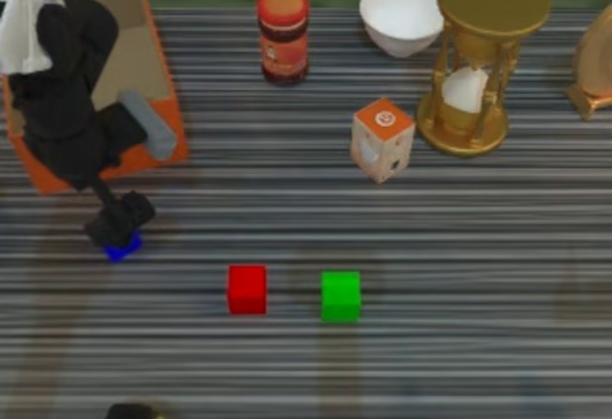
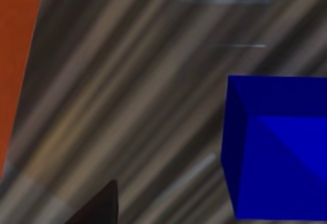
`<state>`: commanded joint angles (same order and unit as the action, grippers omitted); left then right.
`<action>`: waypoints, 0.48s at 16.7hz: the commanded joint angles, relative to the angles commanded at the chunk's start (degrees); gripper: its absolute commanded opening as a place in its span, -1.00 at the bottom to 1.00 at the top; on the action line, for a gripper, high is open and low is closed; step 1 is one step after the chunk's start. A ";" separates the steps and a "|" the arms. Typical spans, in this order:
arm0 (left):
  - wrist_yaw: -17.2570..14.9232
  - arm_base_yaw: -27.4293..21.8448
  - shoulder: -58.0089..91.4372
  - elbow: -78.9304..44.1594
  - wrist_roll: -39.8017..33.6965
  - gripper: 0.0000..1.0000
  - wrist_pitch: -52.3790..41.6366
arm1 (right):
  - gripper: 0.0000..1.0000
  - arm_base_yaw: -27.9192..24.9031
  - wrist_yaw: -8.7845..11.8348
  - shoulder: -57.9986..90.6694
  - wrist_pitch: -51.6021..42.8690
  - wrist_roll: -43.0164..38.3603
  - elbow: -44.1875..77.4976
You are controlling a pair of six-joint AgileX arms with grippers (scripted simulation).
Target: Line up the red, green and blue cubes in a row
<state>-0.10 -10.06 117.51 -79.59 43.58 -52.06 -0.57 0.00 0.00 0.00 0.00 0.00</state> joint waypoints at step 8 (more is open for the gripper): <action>-0.04 -0.04 4.54 5.15 0.03 1.00 9.68 | 1.00 0.00 0.00 0.00 0.00 0.00 0.00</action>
<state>-0.14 -10.11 122.05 -74.44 43.61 -42.39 -0.57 0.00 0.00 0.00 0.00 0.00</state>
